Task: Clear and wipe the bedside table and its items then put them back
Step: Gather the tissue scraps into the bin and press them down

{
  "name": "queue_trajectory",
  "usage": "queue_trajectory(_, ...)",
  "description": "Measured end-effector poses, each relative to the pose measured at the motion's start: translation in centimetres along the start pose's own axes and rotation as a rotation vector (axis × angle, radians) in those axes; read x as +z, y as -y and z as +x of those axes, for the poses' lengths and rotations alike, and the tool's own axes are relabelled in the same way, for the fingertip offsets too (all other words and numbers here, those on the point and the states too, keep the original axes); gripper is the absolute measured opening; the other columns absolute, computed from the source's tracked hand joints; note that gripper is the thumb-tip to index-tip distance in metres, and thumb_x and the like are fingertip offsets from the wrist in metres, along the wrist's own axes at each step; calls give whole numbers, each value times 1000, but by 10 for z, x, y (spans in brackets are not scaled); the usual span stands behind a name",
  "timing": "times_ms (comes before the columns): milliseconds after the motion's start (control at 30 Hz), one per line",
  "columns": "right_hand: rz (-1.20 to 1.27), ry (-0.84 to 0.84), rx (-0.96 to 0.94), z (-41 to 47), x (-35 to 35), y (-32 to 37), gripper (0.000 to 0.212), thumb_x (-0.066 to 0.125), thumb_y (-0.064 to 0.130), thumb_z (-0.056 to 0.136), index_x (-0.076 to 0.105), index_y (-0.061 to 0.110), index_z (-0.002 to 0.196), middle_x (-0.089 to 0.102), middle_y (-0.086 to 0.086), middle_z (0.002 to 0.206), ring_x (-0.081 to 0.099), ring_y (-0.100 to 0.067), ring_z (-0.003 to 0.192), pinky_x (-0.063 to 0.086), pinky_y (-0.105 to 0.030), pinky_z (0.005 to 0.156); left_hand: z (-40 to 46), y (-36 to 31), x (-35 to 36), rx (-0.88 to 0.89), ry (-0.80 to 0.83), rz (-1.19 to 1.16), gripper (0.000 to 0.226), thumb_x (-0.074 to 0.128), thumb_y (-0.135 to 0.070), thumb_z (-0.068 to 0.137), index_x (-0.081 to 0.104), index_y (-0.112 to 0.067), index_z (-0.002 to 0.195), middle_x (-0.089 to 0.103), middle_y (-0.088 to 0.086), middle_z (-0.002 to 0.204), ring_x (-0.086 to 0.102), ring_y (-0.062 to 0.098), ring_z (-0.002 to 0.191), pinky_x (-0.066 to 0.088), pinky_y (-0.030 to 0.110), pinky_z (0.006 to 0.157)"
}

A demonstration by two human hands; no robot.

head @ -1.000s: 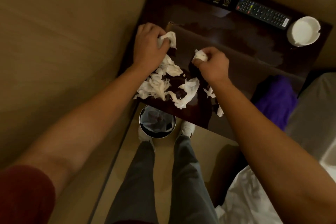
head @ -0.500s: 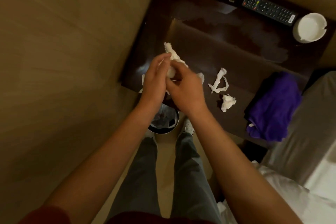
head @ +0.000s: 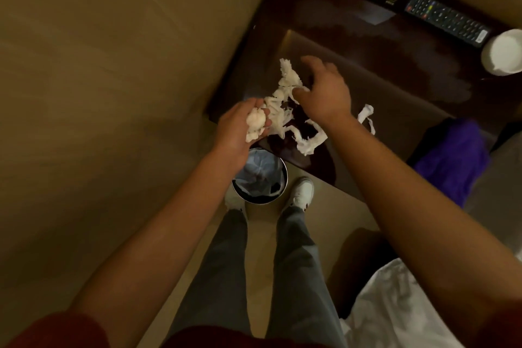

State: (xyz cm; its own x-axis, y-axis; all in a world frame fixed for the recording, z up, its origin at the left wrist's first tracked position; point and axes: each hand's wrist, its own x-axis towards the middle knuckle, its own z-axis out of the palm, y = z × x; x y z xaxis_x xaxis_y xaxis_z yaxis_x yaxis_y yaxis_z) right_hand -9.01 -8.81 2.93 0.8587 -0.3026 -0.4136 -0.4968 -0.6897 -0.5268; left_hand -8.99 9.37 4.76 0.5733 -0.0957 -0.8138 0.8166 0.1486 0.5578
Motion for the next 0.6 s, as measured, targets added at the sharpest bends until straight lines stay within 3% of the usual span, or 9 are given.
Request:
queue_trajectory(200,-273,113,-34,17,21,4,56,67,17,93,50,19,146,50,-17,138,57,-44,120,51,-49,94,0,-4,-12,-53,16,37,12,63,-21,96,73,-17,90,73,4,85,67,14,66,53,25,61)
queue_trajectory(400,-17,-14,192,17,-2,-12,39,60,11,88,69,20,124,72,-10,121,68,-33,113,53,-38,94,5,-7,-17,-62,27,21,14,56,-19,99,69,-15,97,73,5,87,68,17,69,53,24,61)
queue_trajectory(533,140,-141,180,6,-19,-16,34,63,18,88,71,20,121,72,1,105,70,-21,101,54,-31,87,8,-7,-8,-78,24,-26,14,55,-21,99,69,-16,98,71,5,90,66,17,73,51,24,60)
queue_trajectory(600,235,-178,165,-3,-26,-15,31,63,18,87,72,22,116,70,3,97,70,-18,95,58,-35,87,8,-8,-1,-82,37,-34,14,56,-21,99,69,-17,100,71,3,89,67,16,73,52,23,60)
